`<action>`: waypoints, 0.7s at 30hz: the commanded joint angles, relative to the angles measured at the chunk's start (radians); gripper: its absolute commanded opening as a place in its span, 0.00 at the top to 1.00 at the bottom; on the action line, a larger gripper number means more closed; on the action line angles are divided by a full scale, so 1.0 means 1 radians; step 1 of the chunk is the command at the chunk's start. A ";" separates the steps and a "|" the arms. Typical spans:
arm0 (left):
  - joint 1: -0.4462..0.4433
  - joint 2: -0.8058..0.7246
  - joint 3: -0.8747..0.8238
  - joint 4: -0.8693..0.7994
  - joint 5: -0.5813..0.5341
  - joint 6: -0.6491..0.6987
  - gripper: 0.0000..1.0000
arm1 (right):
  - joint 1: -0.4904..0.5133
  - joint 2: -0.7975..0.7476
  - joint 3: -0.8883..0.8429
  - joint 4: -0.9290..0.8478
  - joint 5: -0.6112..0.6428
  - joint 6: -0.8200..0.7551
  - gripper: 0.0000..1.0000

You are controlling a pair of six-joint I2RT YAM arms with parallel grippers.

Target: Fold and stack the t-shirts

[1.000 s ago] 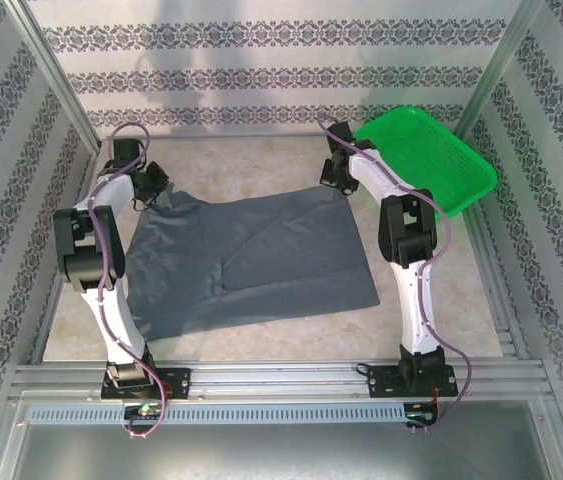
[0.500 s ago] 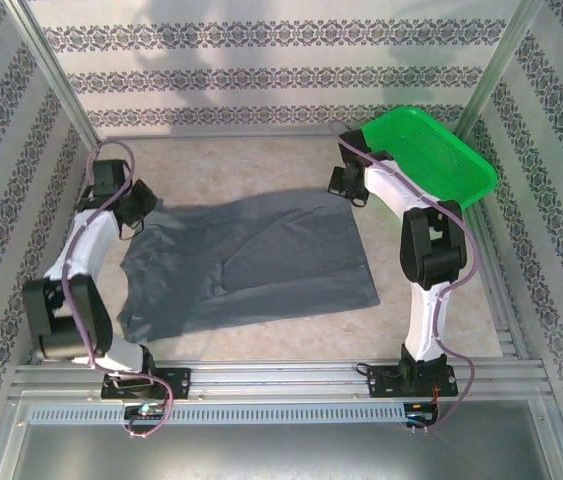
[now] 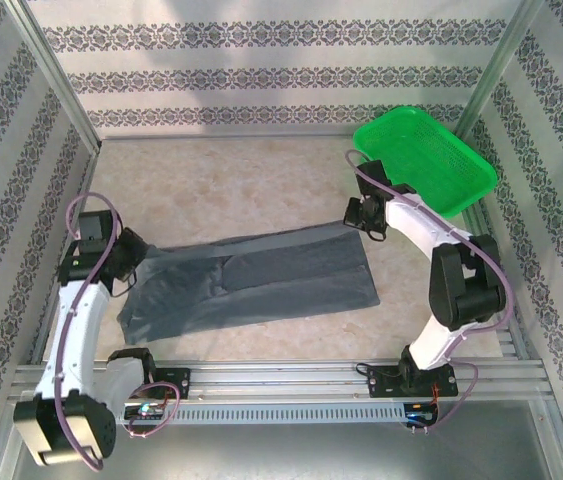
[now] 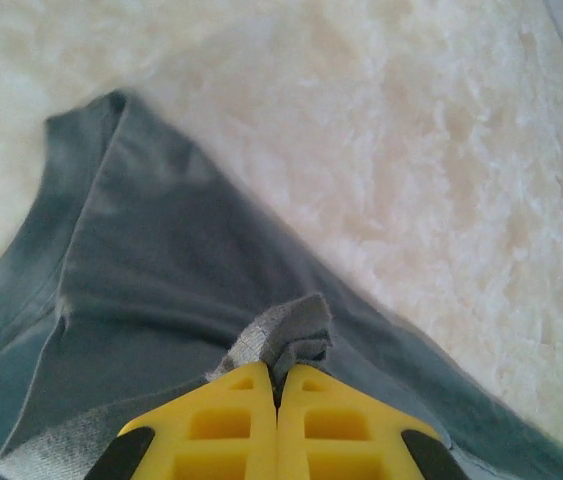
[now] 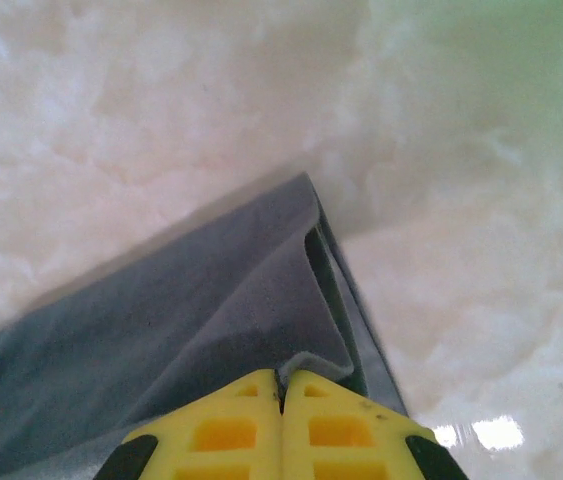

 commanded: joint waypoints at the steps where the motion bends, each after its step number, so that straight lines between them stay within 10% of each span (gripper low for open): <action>1: 0.004 -0.083 -0.056 -0.182 -0.027 -0.086 1.00 | -0.008 -0.056 -0.068 0.011 -0.002 0.003 1.00; 21: -0.005 -0.177 -0.206 -0.319 -0.048 -0.122 1.00 | -0.002 -0.127 -0.241 -0.044 -0.011 0.078 0.91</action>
